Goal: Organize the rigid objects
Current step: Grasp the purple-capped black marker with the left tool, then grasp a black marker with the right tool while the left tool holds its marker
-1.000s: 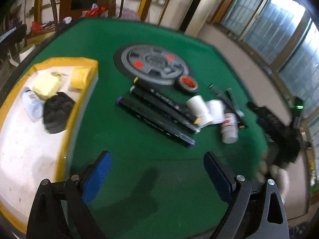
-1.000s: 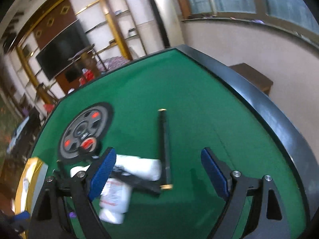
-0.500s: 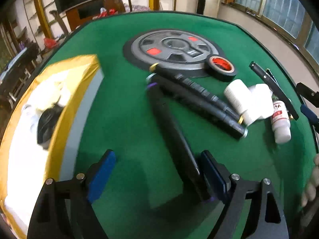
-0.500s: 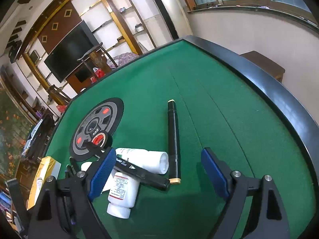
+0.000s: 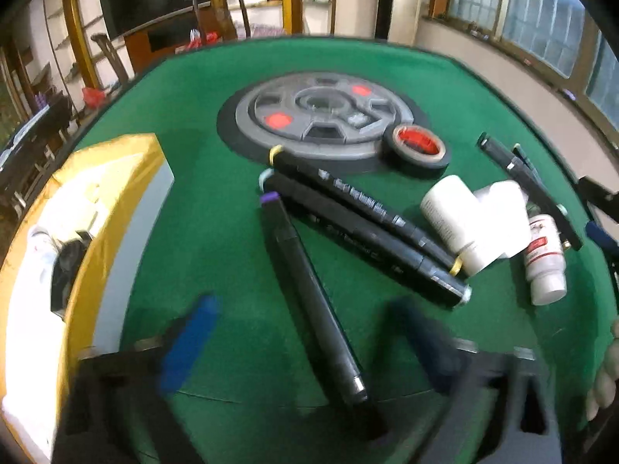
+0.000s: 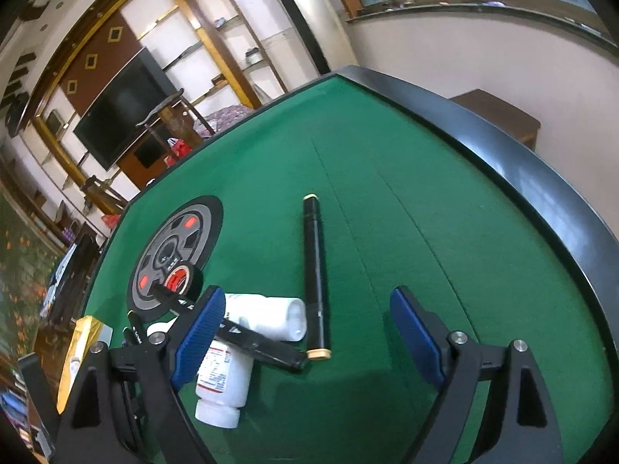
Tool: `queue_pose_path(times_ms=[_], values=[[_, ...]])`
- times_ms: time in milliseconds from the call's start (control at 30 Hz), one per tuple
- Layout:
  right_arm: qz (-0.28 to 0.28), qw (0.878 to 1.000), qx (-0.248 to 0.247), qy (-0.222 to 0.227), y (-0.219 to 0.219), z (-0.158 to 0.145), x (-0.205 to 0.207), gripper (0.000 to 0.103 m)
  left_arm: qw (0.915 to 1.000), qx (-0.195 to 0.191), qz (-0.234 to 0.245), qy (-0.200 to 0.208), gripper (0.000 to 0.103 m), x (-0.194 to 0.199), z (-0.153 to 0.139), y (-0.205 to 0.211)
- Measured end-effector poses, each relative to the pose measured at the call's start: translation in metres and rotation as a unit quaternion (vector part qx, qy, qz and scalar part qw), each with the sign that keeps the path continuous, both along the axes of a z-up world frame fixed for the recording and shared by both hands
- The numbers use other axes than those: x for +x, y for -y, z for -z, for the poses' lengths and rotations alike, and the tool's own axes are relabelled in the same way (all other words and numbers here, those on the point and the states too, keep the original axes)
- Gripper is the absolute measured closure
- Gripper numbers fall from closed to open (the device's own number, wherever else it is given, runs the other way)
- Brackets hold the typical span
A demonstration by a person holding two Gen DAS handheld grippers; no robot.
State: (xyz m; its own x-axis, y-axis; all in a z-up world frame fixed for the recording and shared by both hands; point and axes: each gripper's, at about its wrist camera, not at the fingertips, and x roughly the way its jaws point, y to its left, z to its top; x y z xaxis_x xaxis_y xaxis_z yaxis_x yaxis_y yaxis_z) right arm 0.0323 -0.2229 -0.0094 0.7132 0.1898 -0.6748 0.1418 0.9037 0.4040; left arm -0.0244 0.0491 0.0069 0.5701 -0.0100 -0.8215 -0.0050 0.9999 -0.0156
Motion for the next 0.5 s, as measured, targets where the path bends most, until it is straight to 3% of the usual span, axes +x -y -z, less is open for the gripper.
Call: queue_pose_path(times_ms=[33,67,233,500], values=[[0.001,1.0,0.0,-0.003,0.001,0.001,0.001,0.017,0.9999,0.0,0.008,0.007,0.081,0.0,-0.001,-0.001],[0.002,1.0,0.0,-0.004,0.001,0.001,0.001,0.017,0.9999,-0.011,0.01,0.003,0.089,-0.003,-0.003,-0.005],[0.012,1.0,-0.006,-0.013,0.004,0.006,0.004,0.017,0.9963,-0.084,0.013,0.01,0.089,-0.025,-0.011,-0.026],[0.025,0.999,-0.02,-0.029,0.006,0.013,0.004,0.017,0.9928,-0.094,0.043,0.06,0.089,-0.061,-0.045,-0.029]])
